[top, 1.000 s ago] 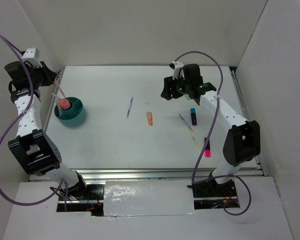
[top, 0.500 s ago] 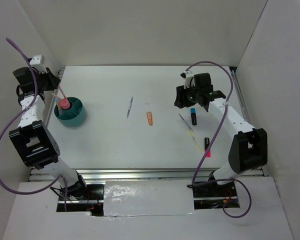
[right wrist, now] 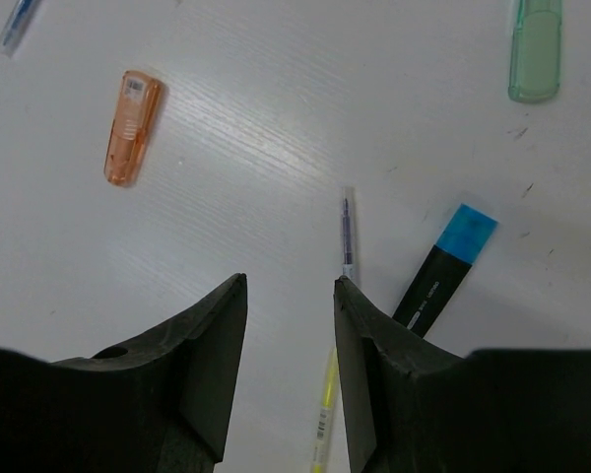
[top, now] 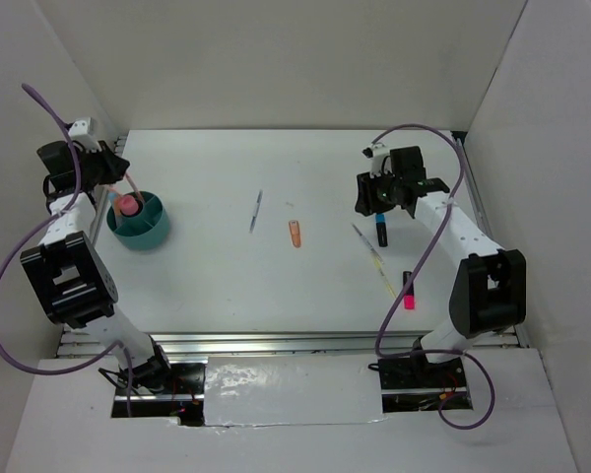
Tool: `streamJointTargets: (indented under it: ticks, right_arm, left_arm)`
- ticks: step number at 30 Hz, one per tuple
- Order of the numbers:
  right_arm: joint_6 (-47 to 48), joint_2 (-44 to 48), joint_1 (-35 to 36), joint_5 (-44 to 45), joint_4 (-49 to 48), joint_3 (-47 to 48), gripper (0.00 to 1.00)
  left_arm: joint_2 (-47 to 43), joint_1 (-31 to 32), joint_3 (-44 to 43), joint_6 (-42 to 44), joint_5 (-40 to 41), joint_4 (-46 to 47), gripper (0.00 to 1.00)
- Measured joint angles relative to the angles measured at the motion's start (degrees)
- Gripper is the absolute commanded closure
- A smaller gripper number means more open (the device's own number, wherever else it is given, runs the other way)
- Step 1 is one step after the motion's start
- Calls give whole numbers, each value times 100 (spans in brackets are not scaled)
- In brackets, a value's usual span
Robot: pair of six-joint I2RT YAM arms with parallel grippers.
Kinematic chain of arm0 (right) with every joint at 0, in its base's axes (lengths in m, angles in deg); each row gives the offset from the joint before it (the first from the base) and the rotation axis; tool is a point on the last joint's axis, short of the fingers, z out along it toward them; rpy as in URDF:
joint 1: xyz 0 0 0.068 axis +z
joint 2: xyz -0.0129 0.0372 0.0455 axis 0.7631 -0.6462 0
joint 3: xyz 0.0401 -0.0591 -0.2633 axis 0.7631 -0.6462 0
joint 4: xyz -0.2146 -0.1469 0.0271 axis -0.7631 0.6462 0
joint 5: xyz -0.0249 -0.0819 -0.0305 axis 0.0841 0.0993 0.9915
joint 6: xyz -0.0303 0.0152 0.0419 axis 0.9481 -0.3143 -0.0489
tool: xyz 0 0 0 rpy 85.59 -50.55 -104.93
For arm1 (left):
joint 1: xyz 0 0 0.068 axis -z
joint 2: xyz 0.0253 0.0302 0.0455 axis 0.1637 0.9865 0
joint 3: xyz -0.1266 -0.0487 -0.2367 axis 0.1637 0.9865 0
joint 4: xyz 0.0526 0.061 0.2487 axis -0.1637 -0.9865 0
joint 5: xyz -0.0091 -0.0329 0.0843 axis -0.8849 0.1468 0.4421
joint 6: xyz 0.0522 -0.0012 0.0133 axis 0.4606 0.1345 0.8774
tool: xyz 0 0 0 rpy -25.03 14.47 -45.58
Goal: Sort the stationery into containers
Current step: Place the pen in the storage box, then pick up the pen from the center of the board.
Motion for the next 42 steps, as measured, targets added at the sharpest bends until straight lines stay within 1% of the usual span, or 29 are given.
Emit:
streamJointTargets:
  ticks: [2,5,10,11,15,16,20,25,29,33,42]
  right_arm:
    - [44,-66,0,9,39,0,53]
    - [138,-188,0,33,144,0,56]
    - [304,-457,4,85,328,2,61]
    - [345,-514,4,92,376,2,64]
    - [540,-728,55,197,566,39,69]
    - [584,-811,79,227,623,81,72]
    - [728,-1228,219,363,824,387,74]
    - [782,-1829,417,597,1080,813,72]
    - [774,-2208,474,778,1228,1023,70]
    - [752,-2361,468,964,1362,1056,64]
    - [752,-2367,448,1108,1438,1051,64]
  left_arm:
    - [4,35,39,28,-22,17,78]
    - [4,83,155,144,-66,28,64]
    - [4,142,321,258,-87,-63,55]
    - [4,144,321,284,-90,-81,51]
    - [0,153,319,313,-103,-85,43]
    - [-15,164,319,310,-103,-96,41]
    - [-195,210,302,289,-103,-175,37]
    - [-680,334,229,264,-98,-157,30]
    - [-1029,431,149,267,-101,-138,29]
    - [-1200,511,109,273,-101,-136,28]
    - [-1222,555,109,278,-101,-247,28]
